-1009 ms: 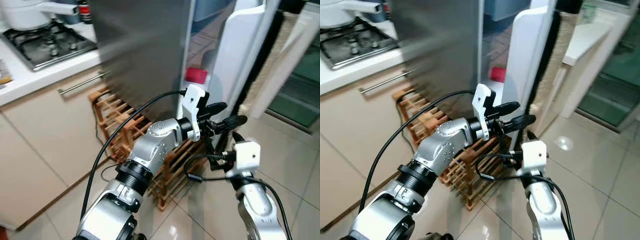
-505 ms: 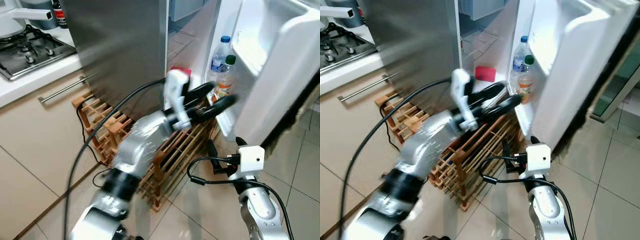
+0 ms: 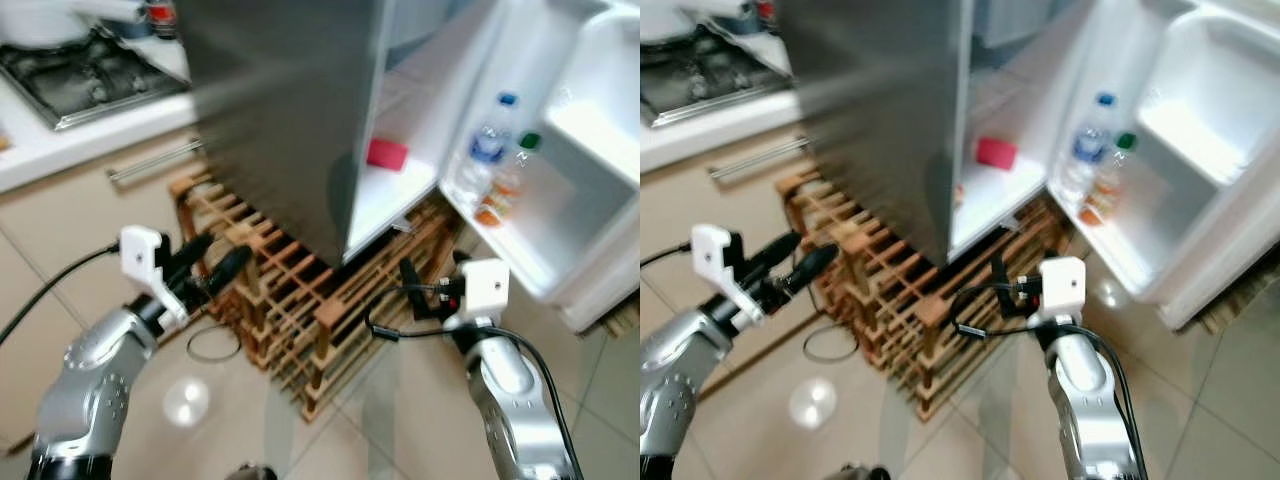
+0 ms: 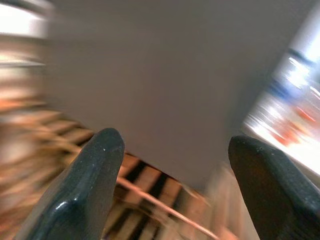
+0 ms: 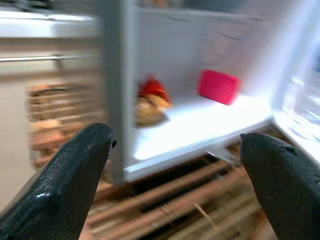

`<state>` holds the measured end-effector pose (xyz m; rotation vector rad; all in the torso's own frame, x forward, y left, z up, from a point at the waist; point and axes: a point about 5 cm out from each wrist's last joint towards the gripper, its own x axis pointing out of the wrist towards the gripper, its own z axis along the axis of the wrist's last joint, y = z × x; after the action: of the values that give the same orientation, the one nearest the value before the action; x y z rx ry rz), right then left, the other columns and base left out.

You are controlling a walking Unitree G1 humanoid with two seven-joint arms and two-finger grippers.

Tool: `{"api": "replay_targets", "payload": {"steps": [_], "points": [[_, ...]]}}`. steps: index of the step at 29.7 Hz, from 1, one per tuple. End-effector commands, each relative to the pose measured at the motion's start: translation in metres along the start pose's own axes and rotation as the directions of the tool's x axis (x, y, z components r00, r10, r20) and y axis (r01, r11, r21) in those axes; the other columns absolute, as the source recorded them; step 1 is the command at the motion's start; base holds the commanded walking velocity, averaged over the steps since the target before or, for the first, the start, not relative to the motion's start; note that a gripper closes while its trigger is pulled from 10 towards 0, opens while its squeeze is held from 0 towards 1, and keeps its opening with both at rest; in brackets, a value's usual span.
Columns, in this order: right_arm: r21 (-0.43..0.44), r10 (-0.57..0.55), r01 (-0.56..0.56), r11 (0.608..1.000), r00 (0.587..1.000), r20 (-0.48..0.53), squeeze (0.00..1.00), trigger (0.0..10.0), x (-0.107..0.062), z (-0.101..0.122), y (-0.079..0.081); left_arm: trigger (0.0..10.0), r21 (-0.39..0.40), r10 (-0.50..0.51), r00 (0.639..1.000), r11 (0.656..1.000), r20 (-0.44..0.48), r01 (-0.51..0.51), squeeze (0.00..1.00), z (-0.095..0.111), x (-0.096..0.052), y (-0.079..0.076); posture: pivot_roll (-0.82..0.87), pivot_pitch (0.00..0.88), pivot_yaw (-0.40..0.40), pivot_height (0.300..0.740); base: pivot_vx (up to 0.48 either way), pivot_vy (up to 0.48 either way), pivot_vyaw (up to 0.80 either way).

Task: Restocking fridge

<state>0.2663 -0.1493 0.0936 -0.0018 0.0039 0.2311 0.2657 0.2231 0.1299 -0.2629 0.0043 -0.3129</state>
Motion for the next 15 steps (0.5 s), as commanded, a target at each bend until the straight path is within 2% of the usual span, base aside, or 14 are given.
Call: {"api": "replay_targets", "payload": {"steps": [1, 2, 4, 5, 6, 8, 10, 15], "points": [[0.008, 0.004, -0.004, 1.000, 1.000, -0.012, 0.27, 10.0, 0.000, -0.003, -0.001, 10.0, -0.009, 0.104, 0.994, 0.995, 0.025, -0.104, 0.00, 0.002, -0.002, 0.010, -0.05, 0.000, -0.035, 0.740, 0.000, 0.000, 0.72], [0.006, 0.011, -0.011, 1.000, 1.000, -0.011, 0.27, 10.0, 0.002, -0.003, 0.000, 10.0, -0.031, 0.193, 0.980, 0.981, 0.035, -0.192, 0.00, -0.001, -0.006, 0.017, -0.04, 0.000, -0.039, 0.740, 0.000, -0.296, 0.71], [0.007, 0.028, -0.028, 1.000, 1.000, -0.010, 0.28, 10.0, 0.006, -0.003, 0.003, 10.0, 0.011, 0.310, 0.950, 0.950, 0.040, -0.311, 0.00, -0.006, -0.010, 0.015, -0.04, 0.000, -0.046, 0.740, 0.000, -0.465, 0.71], [0.006, 0.043, -0.043, 0.999, 0.999, -0.012, 0.28, 10.0, 0.007, -0.003, 0.006, 10.0, 0.067, 0.375, 0.926, 0.924, 0.033, -0.376, 0.00, -0.008, -0.010, 0.010, -0.04, 0.000, -0.046, 0.740, 0.000, -0.454, 0.69], [0.006, 0.043, -0.043, 0.999, 0.999, -0.012, 0.28, 10.0, 0.007, -0.003, 0.006, 10.0, 0.067, 0.375, 0.926, 0.924, 0.033, -0.376, 0.00, -0.008, -0.010, 0.010, -0.04, 0.000, -0.046, 0.740, 0.000, -0.454, 0.69], [0.007, 0.052, -0.052, 0.999, 0.999, -0.015, 0.28, 10.0, 0.009, -0.005, 0.009, 10.0, 0.095, 0.448, 0.894, 0.889, 0.027, -0.448, 0.00, -0.012, -0.010, 0.008, -0.04, 0.000, -0.044, 0.740, 0.287, -0.382, 0.67], [0.014, 0.056, -0.055, 0.998, 0.998, -0.017, 0.28, 10.0, 0.011, -0.006, 0.011, 10.0, 0.126, 0.475, 0.880, 0.872, 0.012, -0.473, 0.00, -0.015, -0.007, 0.005, -0.04, 0.000, -0.046, 0.740, 0.309, -0.364, 0.65], [0.023, 0.064, -0.063, 0.998, 0.998, -0.017, 0.29, 10.0, 0.012, -0.006, 0.014, 10.0, 0.188, 0.454, 0.890, 0.879, -0.047, -0.438, 0.00, -0.026, 0.003, -0.005, -0.05, 0.000, -0.046, 0.740, 0.258, -0.282, 0.62]]}}
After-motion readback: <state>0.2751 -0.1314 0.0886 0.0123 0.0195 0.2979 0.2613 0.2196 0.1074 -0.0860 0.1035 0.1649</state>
